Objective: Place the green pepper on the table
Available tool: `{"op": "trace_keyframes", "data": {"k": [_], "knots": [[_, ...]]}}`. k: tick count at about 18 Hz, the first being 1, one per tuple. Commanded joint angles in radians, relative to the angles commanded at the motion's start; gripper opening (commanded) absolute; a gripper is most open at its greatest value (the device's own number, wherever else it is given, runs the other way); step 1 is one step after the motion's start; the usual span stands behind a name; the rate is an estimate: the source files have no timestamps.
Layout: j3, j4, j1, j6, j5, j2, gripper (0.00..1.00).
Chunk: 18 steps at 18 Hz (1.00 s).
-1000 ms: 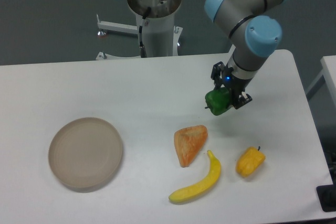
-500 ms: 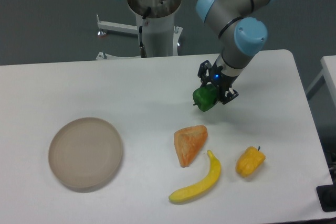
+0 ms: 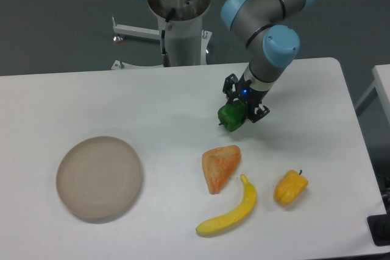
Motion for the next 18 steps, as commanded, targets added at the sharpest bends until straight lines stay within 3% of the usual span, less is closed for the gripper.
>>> {"op": "trace_keyframes", "data": {"k": [3,18], "knots": [[-0.003,0.002,-0.002,-0.049,0.002,-0.005,0.4],[-0.012,0.002,-0.002,-0.049,0.0,-0.011,0.4]]}}
